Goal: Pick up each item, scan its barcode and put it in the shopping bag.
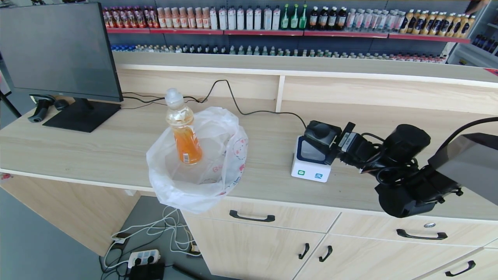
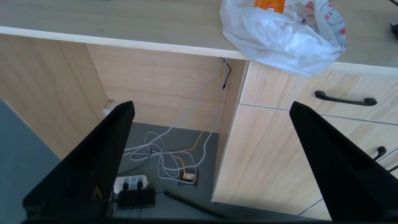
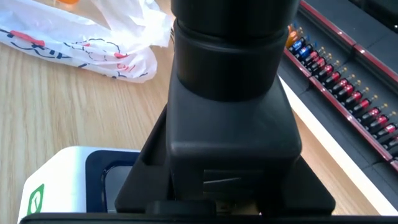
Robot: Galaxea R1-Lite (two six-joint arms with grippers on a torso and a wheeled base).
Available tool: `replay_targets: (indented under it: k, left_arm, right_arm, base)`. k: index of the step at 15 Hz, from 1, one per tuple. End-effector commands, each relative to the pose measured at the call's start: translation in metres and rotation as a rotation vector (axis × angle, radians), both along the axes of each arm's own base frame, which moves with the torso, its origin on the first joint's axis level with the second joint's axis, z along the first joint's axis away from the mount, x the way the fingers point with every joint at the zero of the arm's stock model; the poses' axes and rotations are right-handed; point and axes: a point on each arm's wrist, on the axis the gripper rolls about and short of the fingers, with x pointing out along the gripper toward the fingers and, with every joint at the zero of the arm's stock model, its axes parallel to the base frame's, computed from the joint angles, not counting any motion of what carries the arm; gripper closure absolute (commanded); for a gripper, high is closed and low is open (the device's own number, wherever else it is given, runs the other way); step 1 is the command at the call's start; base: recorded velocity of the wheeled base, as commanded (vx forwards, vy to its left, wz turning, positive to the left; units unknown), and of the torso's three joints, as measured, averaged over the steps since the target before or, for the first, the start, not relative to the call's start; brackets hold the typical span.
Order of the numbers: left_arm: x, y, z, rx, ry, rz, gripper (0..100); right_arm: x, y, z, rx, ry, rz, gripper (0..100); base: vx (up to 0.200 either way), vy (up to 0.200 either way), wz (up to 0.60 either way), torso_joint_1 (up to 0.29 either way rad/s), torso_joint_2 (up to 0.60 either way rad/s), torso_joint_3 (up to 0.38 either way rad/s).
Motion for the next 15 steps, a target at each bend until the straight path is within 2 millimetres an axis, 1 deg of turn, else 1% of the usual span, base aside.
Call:
replay_targets:
  k: [1,3,8,12,14,15]
  left_arm:
    - [0.0,0.0,0.0,0.002,-0.001,0.0,0]
    - [0.0,0.0,0.0,0.002,-0.001,0.0,0]
    - [0.0,0.0,0.0,0.001,-0.001,0.0,0]
    - [0.0,0.0,0.0,-0.005,0.002,0.0,0]
    - [0.0,0.0,0.0,-0.008,0.004,0.0,0]
    - [0.0,0.0,0.0,-0.019,0.004,0.0,0]
  right_arm:
    - [-0.001,0.0,0.0,0.0,-0.002,-0.001,100]
    - [-0.002,0.004,0.001,0.0,-0.003,0.012,100]
    - [-0.009,0.005,0.01,0.007,-0.012,0.015,100]
    - [-0.032,-0.001,0.016,0.018,0.044,0.022,100]
    - [-0.043,-0.003,0.014,0.023,0.087,0.026,100]
    - [-0.055,-0.006,0.016,0.028,0.114,0.028,100]
  base:
    - [0.0,0.0,0.0,0.0,0.0,0.0]
    - [0.0,0.0,0.0,0.0,0.0,0.0]
    - [0.0,0.0,0.0,0.0,0.0,0.0]
    - [0.0,0.0,0.0,0.0,0.0,0.0]
    - [0.0,0.0,0.0,0.0,0.0,0.0]
    - [0.0,0.0,0.0,0.0,0.0,0.0]
